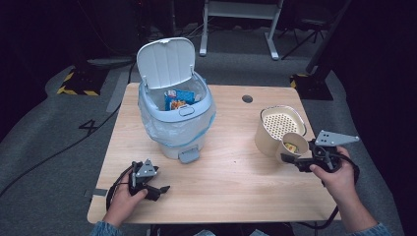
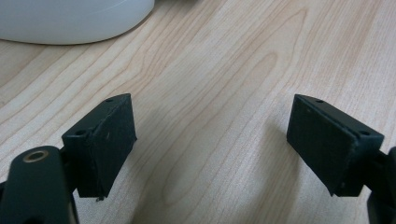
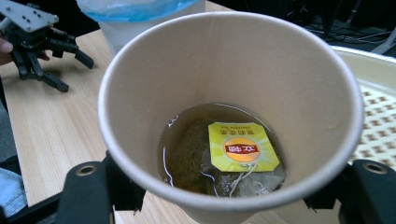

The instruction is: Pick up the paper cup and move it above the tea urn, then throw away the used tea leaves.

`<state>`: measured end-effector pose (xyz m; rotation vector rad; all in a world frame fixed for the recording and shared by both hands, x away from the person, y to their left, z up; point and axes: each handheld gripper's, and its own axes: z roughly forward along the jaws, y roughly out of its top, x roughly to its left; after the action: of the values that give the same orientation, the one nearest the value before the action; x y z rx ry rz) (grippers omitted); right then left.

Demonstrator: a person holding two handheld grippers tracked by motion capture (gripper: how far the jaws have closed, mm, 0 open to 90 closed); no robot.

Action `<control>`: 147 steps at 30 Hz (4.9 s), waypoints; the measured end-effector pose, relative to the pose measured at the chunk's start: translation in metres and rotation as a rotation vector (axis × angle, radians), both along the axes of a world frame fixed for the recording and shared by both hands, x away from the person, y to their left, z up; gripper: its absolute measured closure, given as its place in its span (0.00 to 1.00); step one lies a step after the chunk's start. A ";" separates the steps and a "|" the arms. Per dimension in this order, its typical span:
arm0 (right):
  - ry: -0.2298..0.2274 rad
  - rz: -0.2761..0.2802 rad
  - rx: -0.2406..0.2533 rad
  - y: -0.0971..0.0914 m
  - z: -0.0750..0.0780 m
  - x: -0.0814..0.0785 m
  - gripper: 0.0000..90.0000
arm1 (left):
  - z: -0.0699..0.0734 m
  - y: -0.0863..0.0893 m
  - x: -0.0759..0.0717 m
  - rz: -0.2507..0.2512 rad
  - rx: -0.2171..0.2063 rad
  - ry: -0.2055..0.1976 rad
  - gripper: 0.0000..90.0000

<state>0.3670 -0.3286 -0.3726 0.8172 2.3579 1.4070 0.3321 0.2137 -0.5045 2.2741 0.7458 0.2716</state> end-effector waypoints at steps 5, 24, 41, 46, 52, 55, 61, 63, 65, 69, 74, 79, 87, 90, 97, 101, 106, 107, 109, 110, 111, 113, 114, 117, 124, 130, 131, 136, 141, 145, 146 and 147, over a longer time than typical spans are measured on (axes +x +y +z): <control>0.004 -0.012 0.004 -0.007 0.011 0.006 0.35 | 0.000 0.000 0.000 -0.002 0.001 -0.001 0.18; -0.054 -0.102 -0.001 -0.039 0.049 0.046 0.35 | 0.000 0.000 0.000 0.001 0.000 -0.001 0.18; -0.079 -0.153 -0.070 -0.053 0.053 0.094 0.35 | 0.000 0.000 0.000 0.003 -0.001 0.000 0.18; -0.093 -0.163 -0.119 -0.053 0.050 0.103 0.35 | 0.000 0.000 0.000 0.003 0.000 -0.001 0.18; -0.120 -0.172 -0.190 -0.049 0.045 0.114 0.35 | 0.000 0.000 0.000 0.002 0.000 0.000 0.18; -0.133 -0.171 -0.216 -0.047 0.044 0.116 0.35 | 0.000 0.000 0.000 0.002 0.000 0.000 0.18; -0.229 -0.137 -0.365 -0.038 0.045 0.116 0.35 | 0.000 0.000 0.000 0.006 -0.002 0.000 0.18; -0.257 -0.127 -0.429 -0.035 0.044 0.116 0.35 | 0.000 0.000 0.000 0.007 -0.002 0.001 0.18; -0.268 -0.123 -0.449 -0.033 0.043 0.117 0.35 | 0.000 0.000 0.001 0.006 -0.001 0.000 0.18; -0.334 -0.113 -0.570 -0.027 0.040 0.116 0.35 | 0.000 -0.001 0.002 0.007 -0.001 0.000 0.18; -0.405 -0.095 -0.676 -0.023 0.041 0.116 0.35 | 0.000 -0.001 0.003 0.006 0.001 0.000 0.18; -0.446 -0.085 -0.760 -0.020 0.043 0.115 0.35 | 0.000 -0.001 0.003 0.006 0.002 0.000 0.18; -0.581 -0.033 -0.977 -0.009 0.043 0.113 0.35 | 0.000 -0.001 0.003 0.006 0.002 0.000 0.18; -0.637 -0.025 -1.056 -0.005 0.042 0.113 0.35 | 0.000 -0.001 0.003 0.006 0.002 0.000 0.18; -0.716 0.018 -1.177 0.007 0.039 0.109 0.35 | 0.000 -0.001 0.003 0.006 0.002 0.000 0.18; -0.748 0.015 -1.217 0.012 0.039 0.107 0.35 | 0.000 -0.001 0.003 0.006 0.002 0.000 0.18; -0.817 0.019 -1.297 0.018 0.039 0.103 0.35 | 0.000 -0.001 0.003 0.006 0.002 0.000 0.18; -0.833 0.026 -1.323 0.020 0.039 0.102 0.35 | 0.000 -0.001 0.003 0.006 0.002 0.000 0.18; -0.875 0.039 -1.379 0.024 0.038 0.100 0.35 | 0.000 -0.001 0.003 0.006 0.002 0.000 0.18; -0.884 0.042 -1.397 0.025 0.038 0.099 0.35 | 0.000 -0.001 0.003 0.006 0.002 0.000 0.18; -0.884 0.042 -1.397 0.025 0.038 0.099 0.35 | 0.000 -0.001 0.003 0.006 0.002 0.000 0.18; -0.935 0.061 -1.460 0.029 0.037 0.098 0.35 | 0.000 -0.001 0.003 0.007 0.002 0.000 0.18; -0.947 0.067 -1.476 0.031 0.037 0.097 0.35 | 0.000 -0.001 0.003 0.007 0.002 0.000 0.18; -0.981 0.072 -1.505 0.033 0.036 0.096 0.35 | 0.000 -0.001 0.003 0.007 0.002 0.000 0.18; -1.096 0.131 -1.700 0.042 0.034 0.092 0.35 | 0.000 -0.001 0.003 0.006 0.002 0.000 0.18; -1.186 0.157 -1.827 0.048 0.030 0.089 0.35 | 0.000 -0.001 0.003 0.007 0.002 0.000 0.18; -1.201 0.155 -1.858 0.049 0.029 0.088 0.35 | 0.000 -0.001 0.003 0.007 0.002 0.000 0.18; -1.251 0.164 -1.948 0.051 0.027 0.086 0.35 | 0.000 -0.001 0.003 0.006 0.002 0.000 0.18; -1.320 0.222 -2.095 0.055 0.019 0.083 0.35 | 0.000 -0.001 0.003 0.006 0.002 0.000 0.18; -1.339 0.259 -2.173 0.057 0.015 0.083 0.35 | 0.000 -0.001 0.003 0.006 0.003 0.000 0.18; -1.339 0.259 -2.173 0.057 0.015 0.083 0.35 | 0.000 -0.001 0.003 0.006 0.003 0.000 0.18; -1.354 0.263 -2.204 0.057 0.014 0.082 0.35 | 0.000 -0.001 0.003 0.006 0.002 0.000 0.18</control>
<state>0.4494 -0.2714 -0.3588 -0.8259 1.3147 -0.8713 0.3347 0.2127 -0.5045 2.2743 0.7531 0.2753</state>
